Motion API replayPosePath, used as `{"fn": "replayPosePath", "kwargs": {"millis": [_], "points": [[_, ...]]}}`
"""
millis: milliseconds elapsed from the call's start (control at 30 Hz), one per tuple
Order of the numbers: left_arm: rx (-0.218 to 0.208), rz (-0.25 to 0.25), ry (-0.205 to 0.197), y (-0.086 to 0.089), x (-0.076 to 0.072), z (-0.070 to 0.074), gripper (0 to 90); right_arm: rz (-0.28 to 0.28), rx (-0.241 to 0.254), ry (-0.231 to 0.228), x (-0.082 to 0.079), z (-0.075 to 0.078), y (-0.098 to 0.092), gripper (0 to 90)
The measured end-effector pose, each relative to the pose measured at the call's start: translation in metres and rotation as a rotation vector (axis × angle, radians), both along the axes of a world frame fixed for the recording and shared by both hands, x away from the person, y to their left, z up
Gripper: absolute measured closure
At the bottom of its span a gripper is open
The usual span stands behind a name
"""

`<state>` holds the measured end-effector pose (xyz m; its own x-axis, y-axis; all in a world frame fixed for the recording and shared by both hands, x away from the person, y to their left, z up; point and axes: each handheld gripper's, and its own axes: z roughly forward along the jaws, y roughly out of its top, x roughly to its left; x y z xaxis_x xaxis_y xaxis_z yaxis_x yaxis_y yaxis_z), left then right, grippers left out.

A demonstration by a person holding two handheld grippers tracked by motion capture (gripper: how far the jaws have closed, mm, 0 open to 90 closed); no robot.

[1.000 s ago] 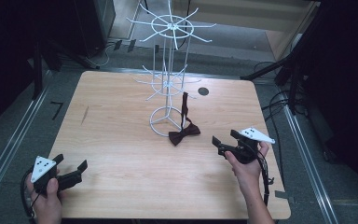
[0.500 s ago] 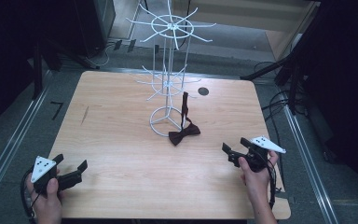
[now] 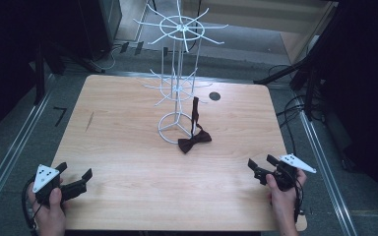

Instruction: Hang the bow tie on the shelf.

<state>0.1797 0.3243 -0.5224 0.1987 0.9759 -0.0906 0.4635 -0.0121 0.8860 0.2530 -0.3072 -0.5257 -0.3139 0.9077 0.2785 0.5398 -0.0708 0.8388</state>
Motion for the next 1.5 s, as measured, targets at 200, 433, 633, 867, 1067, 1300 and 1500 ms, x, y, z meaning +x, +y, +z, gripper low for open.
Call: {"fn": "replayPosePath", "kwargs": {"millis": [200,433,633,867,1067,1300,1500], "points": [[0.002,0.001,-0.002,0.000,0.000,0.000,8.3,-0.034,-0.004,0.014,-0.009,-0.009,-0.021,14.4],[0.003,0.001,-0.004,0.000,-0.001,0.000,8.3,-0.081,-0.038,0.013,-0.020,-0.012,-0.047,14.4],[0.002,0.003,-0.003,0.000,-0.001,0.000,8.3,-0.116,-0.029,0.023,-0.030,-0.016,-0.065,14.5],[-0.002,0.007,-0.010,0.000,-0.002,0.000,8.3,-0.146,-0.020,0.017,-0.040,-0.017,-0.081,14.5],[-0.005,0.008,-0.012,0.000,-0.002,0.000,8.3,-0.154,-0.021,0.036,-0.049,-0.021,-0.085,14.5],[-0.005,0.004,-0.005,0.000,-0.001,0.000,8.3,-0.150,-0.036,0.052,-0.064,-0.027,-0.092,14.5],[-0.009,0.003,-0.004,0.001,-0.001,0.000,8.3,-0.145,-0.056,0.047,-0.068,-0.027,-0.089,14.6]]}}
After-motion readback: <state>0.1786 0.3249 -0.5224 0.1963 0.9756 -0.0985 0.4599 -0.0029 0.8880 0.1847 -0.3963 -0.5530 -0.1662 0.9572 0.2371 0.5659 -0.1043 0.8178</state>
